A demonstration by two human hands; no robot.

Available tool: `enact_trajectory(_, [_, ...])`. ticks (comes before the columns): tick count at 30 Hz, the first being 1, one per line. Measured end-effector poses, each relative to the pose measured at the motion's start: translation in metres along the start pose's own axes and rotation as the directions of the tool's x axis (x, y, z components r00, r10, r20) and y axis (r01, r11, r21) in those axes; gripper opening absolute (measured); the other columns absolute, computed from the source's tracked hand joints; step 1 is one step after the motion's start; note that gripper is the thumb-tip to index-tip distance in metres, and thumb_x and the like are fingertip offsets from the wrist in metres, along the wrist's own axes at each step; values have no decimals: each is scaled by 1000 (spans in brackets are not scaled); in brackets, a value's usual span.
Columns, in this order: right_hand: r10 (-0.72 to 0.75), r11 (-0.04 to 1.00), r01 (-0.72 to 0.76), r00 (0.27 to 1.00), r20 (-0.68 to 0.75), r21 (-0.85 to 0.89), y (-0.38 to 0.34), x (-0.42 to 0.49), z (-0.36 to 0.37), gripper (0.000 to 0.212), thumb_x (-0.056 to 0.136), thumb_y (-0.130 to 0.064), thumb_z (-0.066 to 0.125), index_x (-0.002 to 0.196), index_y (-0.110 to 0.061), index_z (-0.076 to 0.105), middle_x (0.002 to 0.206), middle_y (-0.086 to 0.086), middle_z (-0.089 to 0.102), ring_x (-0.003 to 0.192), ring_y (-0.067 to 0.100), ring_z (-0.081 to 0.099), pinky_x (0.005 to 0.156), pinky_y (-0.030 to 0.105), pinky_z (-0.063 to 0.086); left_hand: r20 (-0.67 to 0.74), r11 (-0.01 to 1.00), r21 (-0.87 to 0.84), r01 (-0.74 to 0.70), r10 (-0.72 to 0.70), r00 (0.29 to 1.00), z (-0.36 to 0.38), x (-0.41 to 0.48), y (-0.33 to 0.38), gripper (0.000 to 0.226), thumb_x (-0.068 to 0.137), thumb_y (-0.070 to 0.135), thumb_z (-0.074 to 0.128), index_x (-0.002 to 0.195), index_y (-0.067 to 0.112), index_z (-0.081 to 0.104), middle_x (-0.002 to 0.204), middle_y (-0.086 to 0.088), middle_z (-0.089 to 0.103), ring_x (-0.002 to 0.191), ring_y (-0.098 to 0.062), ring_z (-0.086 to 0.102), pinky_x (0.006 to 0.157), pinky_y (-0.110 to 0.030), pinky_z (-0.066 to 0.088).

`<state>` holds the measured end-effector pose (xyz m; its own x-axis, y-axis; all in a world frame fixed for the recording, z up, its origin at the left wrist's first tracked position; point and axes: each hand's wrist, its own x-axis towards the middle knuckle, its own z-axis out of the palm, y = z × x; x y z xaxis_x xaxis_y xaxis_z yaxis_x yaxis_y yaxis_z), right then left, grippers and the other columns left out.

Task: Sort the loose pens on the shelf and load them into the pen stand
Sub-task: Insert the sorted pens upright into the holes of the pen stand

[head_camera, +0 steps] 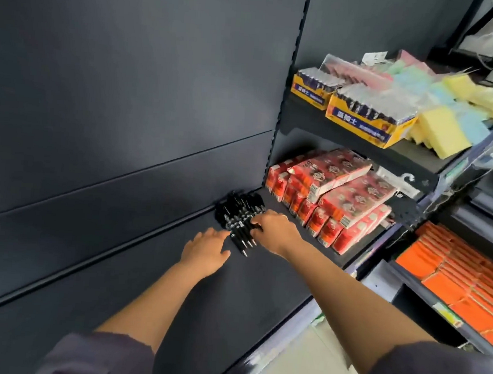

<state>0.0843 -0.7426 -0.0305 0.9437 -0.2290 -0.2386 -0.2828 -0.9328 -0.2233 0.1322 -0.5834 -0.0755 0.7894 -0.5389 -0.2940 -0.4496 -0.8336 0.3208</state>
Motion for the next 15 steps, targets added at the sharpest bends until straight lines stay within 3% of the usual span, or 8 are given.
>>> enact_trajectory(3, [-83, 997, 83, 996, 10, -8, 11, 31, 5, 37, 96, -29, 48, 131, -20, 53, 130, 11, 47, 121, 35, 42, 94, 45, 43, -104, 978, -134, 158, -173, 979, 10, 22, 14, 48, 95, 35, 44, 140, 26, 33, 137, -5, 41, 124, -27, 40, 100, -41, 38])
enact_trajectory(7, [-184, 983, 185, 983, 19, -24, 14, 64, 13, 34, 95, -28, 48, 126, -20, 57, 124, 9, 48, 118, 33, 43, 92, 42, 43, -202, 911, -241, 333, -383, 901, 17, 44, 30, 53, 92, 40, 47, 140, 25, 31, 134, -7, 40, 120, -30, 40, 96, -41, 37])
enact_trajectory(11, [-254, 962, 251, 967, -14, -111, 11, 84, 22, 33, 91, -34, 53, 120, -21, 61, 123, 7, 47, 118, 30, 41, 92, 40, 38, -225, 868, -229, 440, -487, 844, 24, 59, 39, 64, 91, 50, 45, 146, 28, 19, 136, -6, 33, 122, -29, 37, 98, -42, 34])
enact_trajectory(15, [-281, 952, 273, 959, -44, -140, 9, 97, 25, 35, 87, -42, 56, 113, -19, 63, 122, 5, 49, 117, 29, 41, 92, 41, 34, -211, 847, -219, 485, -526, 824, 28, 65, 36, 63, 93, 46, 43, 147, 28, 17, 137, -6, 31, 121, -28, 35, 97, -42, 33])
